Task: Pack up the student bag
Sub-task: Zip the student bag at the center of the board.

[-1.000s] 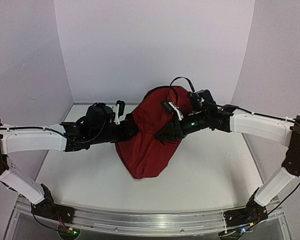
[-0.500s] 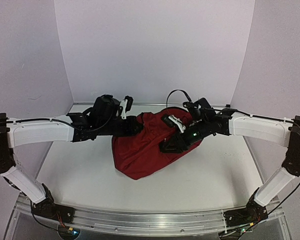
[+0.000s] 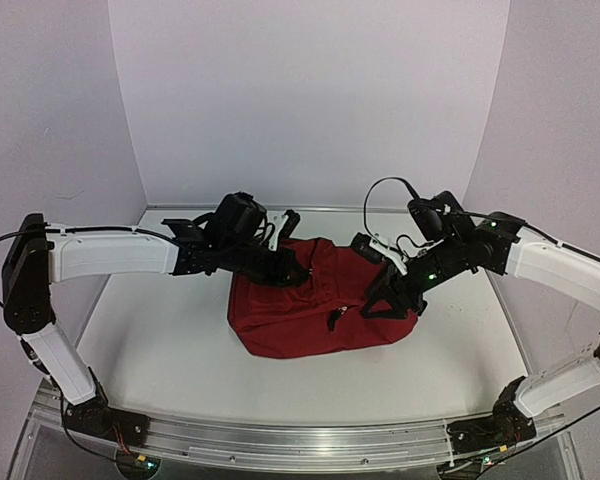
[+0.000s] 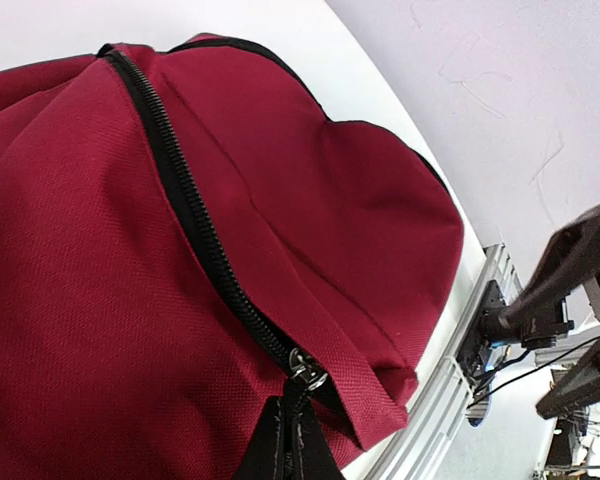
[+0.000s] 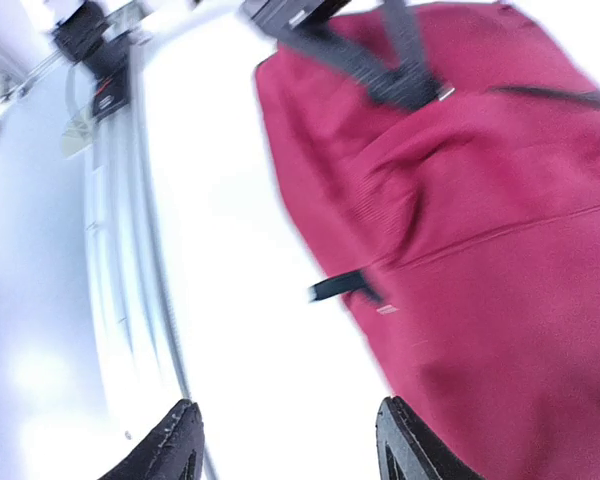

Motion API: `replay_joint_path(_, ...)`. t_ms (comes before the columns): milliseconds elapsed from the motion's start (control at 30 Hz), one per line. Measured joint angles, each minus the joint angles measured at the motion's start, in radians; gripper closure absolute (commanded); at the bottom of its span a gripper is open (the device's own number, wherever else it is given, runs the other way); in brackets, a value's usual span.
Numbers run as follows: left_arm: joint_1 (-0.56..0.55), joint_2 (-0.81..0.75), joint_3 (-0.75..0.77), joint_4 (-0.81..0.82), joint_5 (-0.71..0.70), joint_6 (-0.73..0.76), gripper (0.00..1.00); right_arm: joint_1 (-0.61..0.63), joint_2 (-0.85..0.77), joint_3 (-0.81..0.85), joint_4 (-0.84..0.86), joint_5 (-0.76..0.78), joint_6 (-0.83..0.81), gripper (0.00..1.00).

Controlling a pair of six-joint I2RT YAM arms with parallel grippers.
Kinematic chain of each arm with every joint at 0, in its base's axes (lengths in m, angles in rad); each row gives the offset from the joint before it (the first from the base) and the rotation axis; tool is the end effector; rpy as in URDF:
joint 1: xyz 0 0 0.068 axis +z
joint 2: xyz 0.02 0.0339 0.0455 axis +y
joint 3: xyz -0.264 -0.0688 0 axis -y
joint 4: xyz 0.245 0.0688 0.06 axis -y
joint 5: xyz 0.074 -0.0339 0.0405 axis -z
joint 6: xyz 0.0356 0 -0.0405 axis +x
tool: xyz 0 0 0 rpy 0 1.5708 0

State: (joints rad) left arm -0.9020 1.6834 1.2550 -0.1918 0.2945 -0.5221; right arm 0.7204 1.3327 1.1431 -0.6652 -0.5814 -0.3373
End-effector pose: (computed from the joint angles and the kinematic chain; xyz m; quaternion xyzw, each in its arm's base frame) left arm 0.2309 -0.3088 0.2658 0.2320 0.8510 -0.3945 0.2574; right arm 0.1958 0.1979 0.3045 -0.5394 0.7240 0.3275 0.2784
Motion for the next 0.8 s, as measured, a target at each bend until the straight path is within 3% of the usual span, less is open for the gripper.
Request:
replay_joint_path(100, 0.000, 0.029, 0.021, -0.001, 0.031, -0.001, 1.00, 0.000, 0.033, 0.000, 0.065, 0.052, 0.043, 0.38)
replay_joint_path(433, 0.000, 0.106, 0.091, -0.018, 0.075, -0.003, 1.00, 0.005, 0.132, -0.025, 0.278, 0.041, 0.168, 0.47)
replay_joint_path(533, 0.000, 0.119, 0.117, -0.021, 0.079, -0.003, 1.00, 0.021, 0.158, -0.032, 0.341, 0.047, 0.188, 0.54)
replay_joint_path(667, 0.000, 0.136, 0.142, -0.038, 0.079, -0.002, 1.00, 0.039, 0.195, -0.054, 0.399, 0.066, 0.205, 0.71)
replay_joint_path(800, 0.000, 0.148, 0.160, -0.066, 0.076, -0.001, 1.00, 0.049, 0.215, -0.093, 0.438, 0.086, 0.201, 1.00)
